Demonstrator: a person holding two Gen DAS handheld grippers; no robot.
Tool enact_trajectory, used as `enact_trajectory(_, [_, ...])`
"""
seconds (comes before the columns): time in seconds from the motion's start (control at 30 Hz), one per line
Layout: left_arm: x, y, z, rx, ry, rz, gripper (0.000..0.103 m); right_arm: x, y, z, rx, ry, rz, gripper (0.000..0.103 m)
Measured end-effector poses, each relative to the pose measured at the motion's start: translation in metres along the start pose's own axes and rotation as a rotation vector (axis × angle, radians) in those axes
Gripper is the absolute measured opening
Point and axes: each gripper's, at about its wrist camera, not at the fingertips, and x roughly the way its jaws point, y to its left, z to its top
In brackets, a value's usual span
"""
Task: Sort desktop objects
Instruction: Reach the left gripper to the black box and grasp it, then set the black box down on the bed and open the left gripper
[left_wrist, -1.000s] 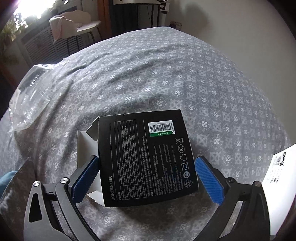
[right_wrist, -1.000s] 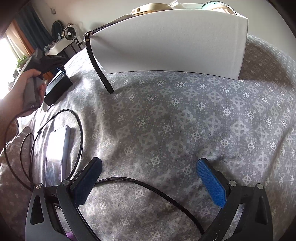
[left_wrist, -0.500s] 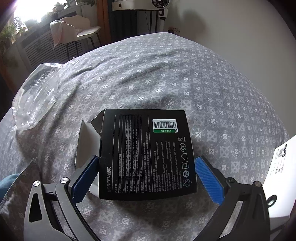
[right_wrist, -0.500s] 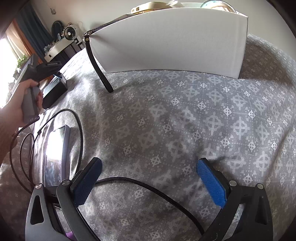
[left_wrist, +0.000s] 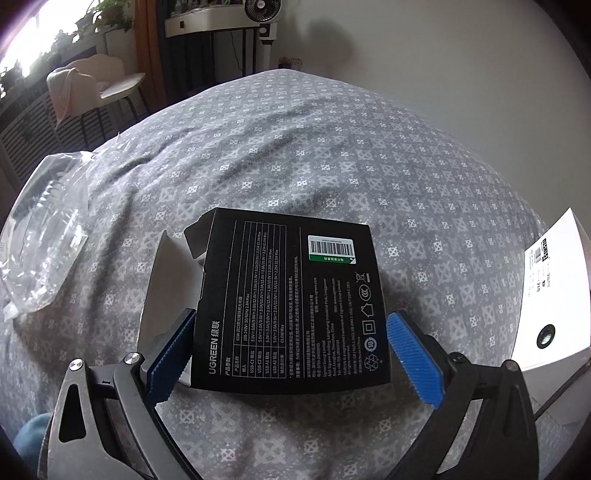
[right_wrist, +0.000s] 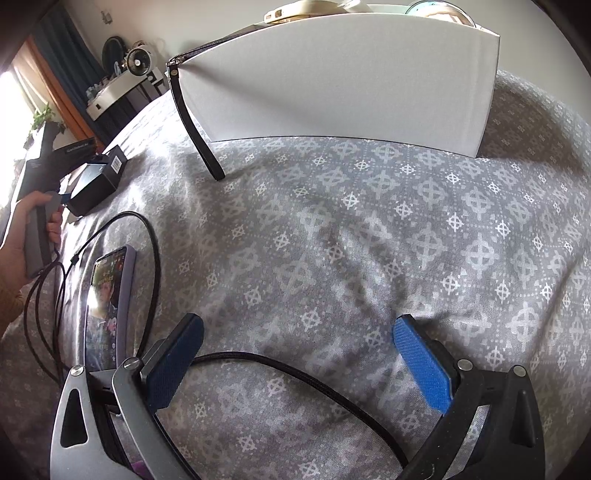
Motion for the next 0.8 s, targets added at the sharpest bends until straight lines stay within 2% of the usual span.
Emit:
enact_trajectory(0.03, [-0.005, 0.002, 0.0, 0.008, -0.025, 0.025, 0.073, 0.0, 0.0, 0.0, -0.001, 0.0, -0.001, 0.103])
enact_trajectory(0.07, [-0.012, 0.004, 0.001, 0.012, -0.051, 0.029, 0.062, 0.0, 0.0, 0.0, -0.002, 0.0, -0.001, 0.103])
enact_trajectory(0.17, [-0.024, 0.007, 0.011, 0.045, -0.052, 0.023, 0.041, 0.001, 0.0, 0.0, -0.002, 0.0, -0.003, 0.103])
enact_trajectory(0.23, [-0.034, 0.008, 0.015, 0.086, -0.065, 0.026, 0.036, 0.001, 0.001, -0.001, -0.006, 0.002, -0.009, 0.103])
enact_trajectory(0.5, [-0.097, 0.013, 0.021, 0.165, -0.199, -0.026, 0.036, 0.003, 0.002, -0.001, -0.017, 0.005, -0.023, 0.103])
enact_trajectory(0.53, [-0.104, 0.012, 0.022, 0.175, -0.21, -0.03, 0.036, 0.003, 0.003, -0.001, -0.019, 0.006, -0.026, 0.103])
enact_trajectory(0.6, [-0.118, 0.013, 0.023, 0.192, -0.231, -0.038, 0.048, 0.004, 0.004, -0.001, -0.026, 0.009, -0.036, 0.103])
enact_trajectory(0.67, [-0.132, 0.015, 0.021, 0.196, -0.273, -0.024, 0.101, 0.004, 0.005, -0.001, -0.034, 0.013, -0.047, 0.103])
enact_trajectory(0.73, [-0.147, 0.02, 0.016, 0.182, -0.343, -0.009, 0.103, 0.005, 0.007, -0.001, -0.042, 0.016, -0.057, 0.103])
enact_trajectory(0.8, [-0.151, 0.024, 0.013, 0.186, -0.349, -0.017, 0.103, 0.006, 0.008, -0.001, -0.049, 0.02, -0.065, 0.103])
